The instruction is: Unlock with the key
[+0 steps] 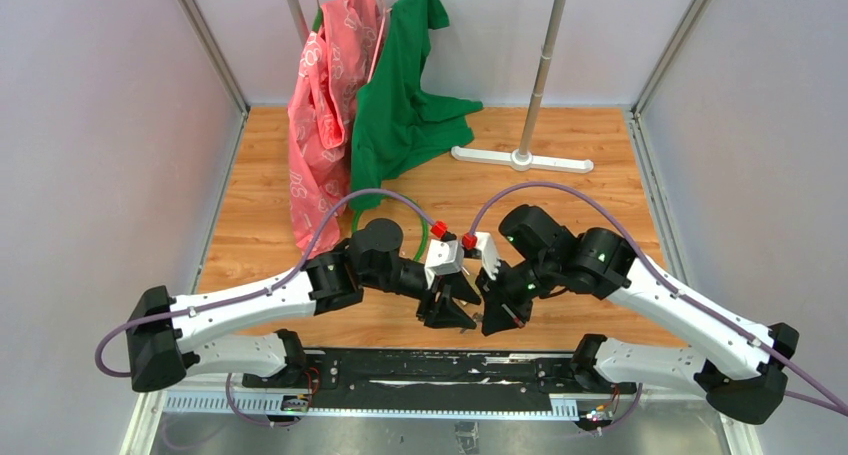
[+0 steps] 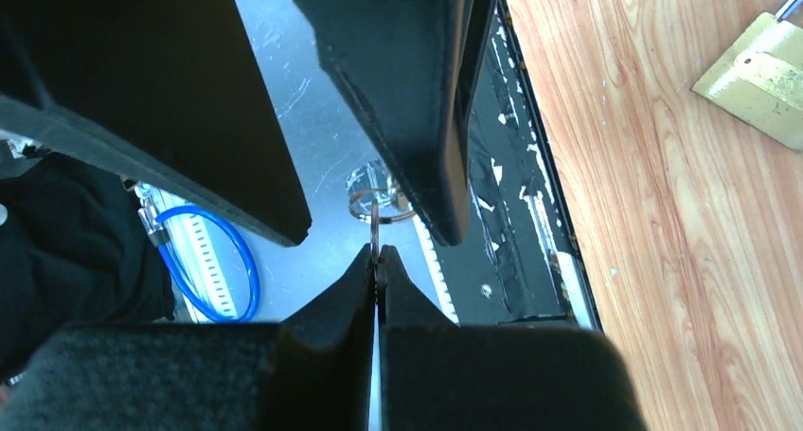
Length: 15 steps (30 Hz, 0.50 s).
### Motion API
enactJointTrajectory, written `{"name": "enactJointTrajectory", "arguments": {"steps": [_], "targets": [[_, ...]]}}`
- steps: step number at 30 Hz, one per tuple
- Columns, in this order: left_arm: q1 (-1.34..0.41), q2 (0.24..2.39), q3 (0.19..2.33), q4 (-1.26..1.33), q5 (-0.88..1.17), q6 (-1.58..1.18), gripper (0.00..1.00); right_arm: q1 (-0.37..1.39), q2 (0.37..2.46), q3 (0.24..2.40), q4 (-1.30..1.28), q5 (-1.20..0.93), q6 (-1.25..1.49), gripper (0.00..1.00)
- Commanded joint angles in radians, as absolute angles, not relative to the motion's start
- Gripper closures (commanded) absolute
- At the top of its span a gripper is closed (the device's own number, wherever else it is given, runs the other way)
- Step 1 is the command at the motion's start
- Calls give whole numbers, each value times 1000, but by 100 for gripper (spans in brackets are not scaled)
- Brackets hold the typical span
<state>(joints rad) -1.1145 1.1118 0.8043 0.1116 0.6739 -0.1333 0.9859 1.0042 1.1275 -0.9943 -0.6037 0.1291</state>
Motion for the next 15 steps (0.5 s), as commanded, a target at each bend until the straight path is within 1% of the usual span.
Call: {"name": "enactJointTrajectory", "arguments": {"steps": [1,5,10,11,12,13,14,15], "targets": [[-1121,1130,837,124,729,-138,49,1005,994,1172,-1002,-571,109,100],[-1121,1136,839,110,727,-137,53,1005,985,1177,-999,-554,108,100],[-1121,1146,839,140,733,-166,63,1005,977,1170,-976,-555,115,100],[-1121,1144,836,148,730,-173,66,1005,975,1166,-972,-555,116,100],[-1121,1144,836,151,725,-176,72,1006,973,1165,-969,-555,118,100],[-1121,1147,836,150,720,-178,84,1006,972,1163,-966,-553,117,100],[-1121,1146,834,151,718,-179,94,1006,969,1162,-963,-551,118,100],[-1121,1145,830,151,714,-180,99,1007,965,1159,-958,-550,119,100]]}}
